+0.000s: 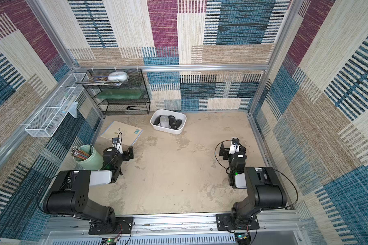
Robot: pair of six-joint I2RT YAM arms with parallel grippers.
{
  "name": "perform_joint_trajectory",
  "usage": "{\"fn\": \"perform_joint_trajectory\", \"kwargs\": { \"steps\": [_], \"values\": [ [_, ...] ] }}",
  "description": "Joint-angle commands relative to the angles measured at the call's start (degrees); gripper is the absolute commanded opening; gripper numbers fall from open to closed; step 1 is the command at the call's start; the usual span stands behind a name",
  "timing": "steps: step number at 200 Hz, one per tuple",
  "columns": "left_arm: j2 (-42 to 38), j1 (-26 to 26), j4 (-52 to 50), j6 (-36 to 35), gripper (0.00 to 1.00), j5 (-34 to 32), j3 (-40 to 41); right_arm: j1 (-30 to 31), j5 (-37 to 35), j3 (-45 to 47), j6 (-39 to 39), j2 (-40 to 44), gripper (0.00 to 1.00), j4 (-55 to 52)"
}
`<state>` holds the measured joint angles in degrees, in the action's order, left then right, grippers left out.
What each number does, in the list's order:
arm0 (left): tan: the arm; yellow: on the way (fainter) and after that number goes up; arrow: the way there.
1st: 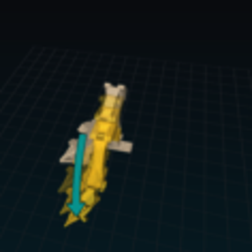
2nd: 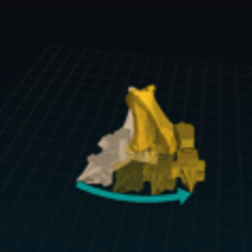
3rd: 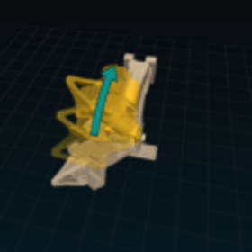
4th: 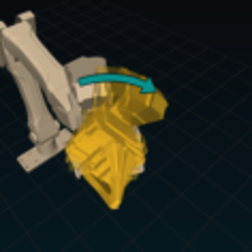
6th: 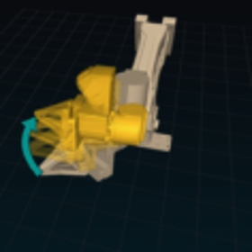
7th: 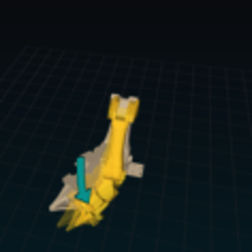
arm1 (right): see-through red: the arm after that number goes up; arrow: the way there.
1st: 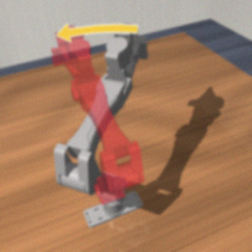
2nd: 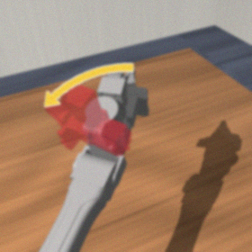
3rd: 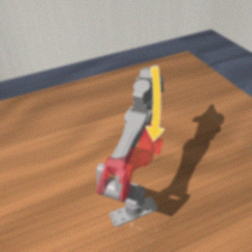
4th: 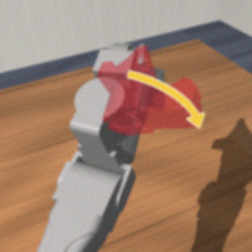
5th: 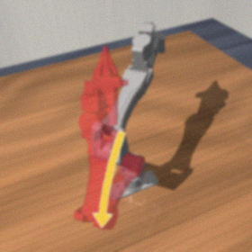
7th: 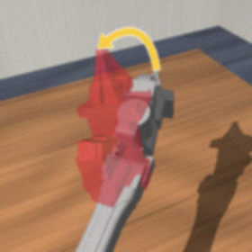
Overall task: Take out the mouse from the storage box
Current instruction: Move the storage box to the center of the board.
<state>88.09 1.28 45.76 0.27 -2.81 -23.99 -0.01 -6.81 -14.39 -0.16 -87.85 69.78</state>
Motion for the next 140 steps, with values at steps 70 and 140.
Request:
{"fn": "perform_joint_trajectory", "kwargs": {
  "steps": [70,140],
  "values": [
    [-0.3,0.1,0.5,0.2,0.99,0.7,-0.1,0.0,0.3,0.2,0.5,0.3,0.99,1.1],
    [-7.3,-1.6,-3.1,-1.5,1.0,-0.1,1.1,0.5,6.1,3.6,-2.9,6.7,0.99,3.4]
  ]
}}
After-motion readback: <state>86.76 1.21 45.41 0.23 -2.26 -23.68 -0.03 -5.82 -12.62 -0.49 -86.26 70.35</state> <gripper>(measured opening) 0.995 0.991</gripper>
